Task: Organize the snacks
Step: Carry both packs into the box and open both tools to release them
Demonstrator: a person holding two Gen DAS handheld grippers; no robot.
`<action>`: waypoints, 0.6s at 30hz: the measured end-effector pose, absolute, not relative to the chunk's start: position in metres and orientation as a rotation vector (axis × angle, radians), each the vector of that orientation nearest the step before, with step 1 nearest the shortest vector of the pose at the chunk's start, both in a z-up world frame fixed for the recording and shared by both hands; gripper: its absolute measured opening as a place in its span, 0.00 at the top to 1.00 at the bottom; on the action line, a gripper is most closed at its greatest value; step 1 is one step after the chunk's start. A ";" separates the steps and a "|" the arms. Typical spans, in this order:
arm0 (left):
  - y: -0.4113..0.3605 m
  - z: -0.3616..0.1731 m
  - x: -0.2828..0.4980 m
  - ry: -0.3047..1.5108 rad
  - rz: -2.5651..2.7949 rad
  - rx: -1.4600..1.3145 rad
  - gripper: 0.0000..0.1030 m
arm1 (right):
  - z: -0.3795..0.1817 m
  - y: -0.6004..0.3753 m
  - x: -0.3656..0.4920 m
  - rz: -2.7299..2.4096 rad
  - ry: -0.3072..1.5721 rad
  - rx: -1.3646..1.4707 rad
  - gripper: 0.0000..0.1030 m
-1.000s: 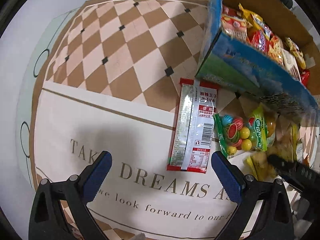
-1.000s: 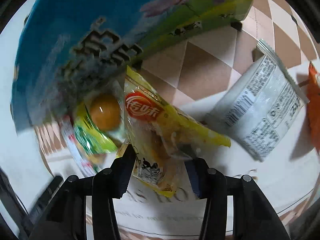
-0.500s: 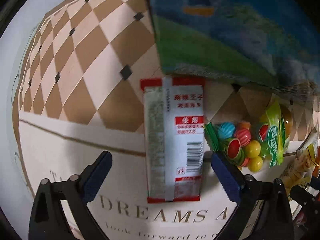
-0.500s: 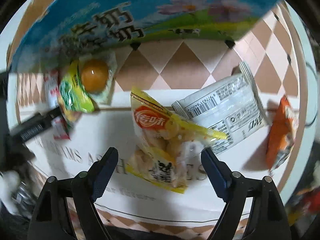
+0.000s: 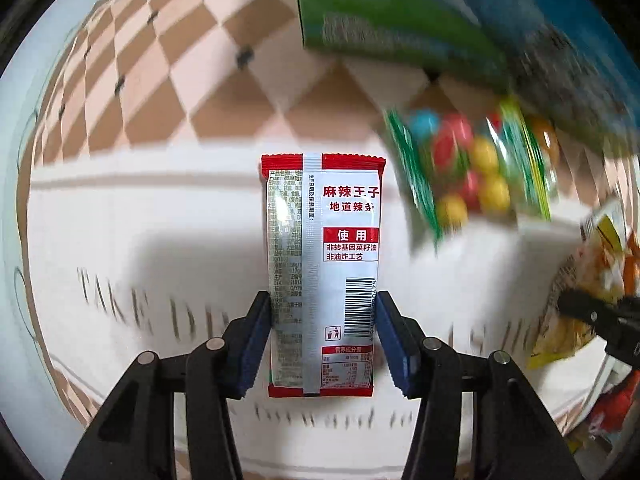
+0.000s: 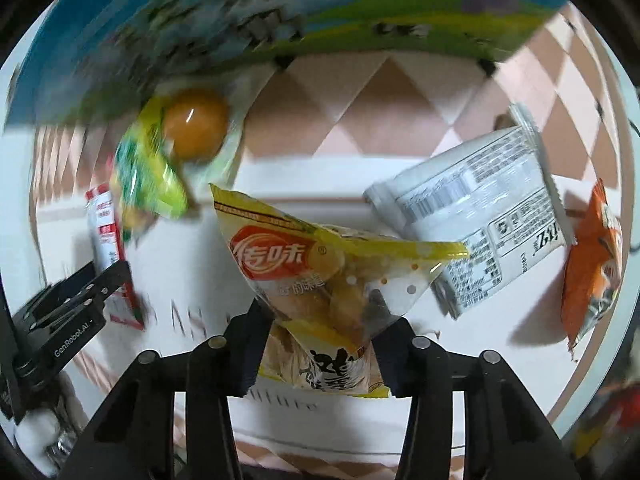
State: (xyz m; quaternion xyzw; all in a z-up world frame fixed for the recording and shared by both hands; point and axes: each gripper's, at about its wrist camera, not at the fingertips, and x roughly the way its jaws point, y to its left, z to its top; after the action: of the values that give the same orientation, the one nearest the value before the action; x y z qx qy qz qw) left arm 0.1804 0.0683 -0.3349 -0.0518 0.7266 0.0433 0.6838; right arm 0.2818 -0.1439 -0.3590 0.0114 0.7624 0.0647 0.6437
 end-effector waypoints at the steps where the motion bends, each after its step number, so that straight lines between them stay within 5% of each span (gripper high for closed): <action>1: 0.066 -0.335 0.173 1.636 0.090 -0.121 0.52 | -0.360 -0.142 0.278 0.174 1.753 -0.004 0.52; 11: 0.068 -0.344 0.157 1.651 0.129 -0.156 0.47 | -0.378 -0.144 0.246 0.177 1.798 -0.044 0.37; 18: 0.056 -0.332 0.167 1.647 0.120 -0.152 0.60 | -0.381 -0.110 0.229 0.106 1.718 -0.110 0.48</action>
State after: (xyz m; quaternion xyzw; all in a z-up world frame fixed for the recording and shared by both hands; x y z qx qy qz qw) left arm 0.1674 0.0558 -0.3325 -0.0677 0.7322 0.0533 0.6756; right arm 0.2291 -0.1100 -0.3809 -0.0485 0.7563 0.0468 0.6507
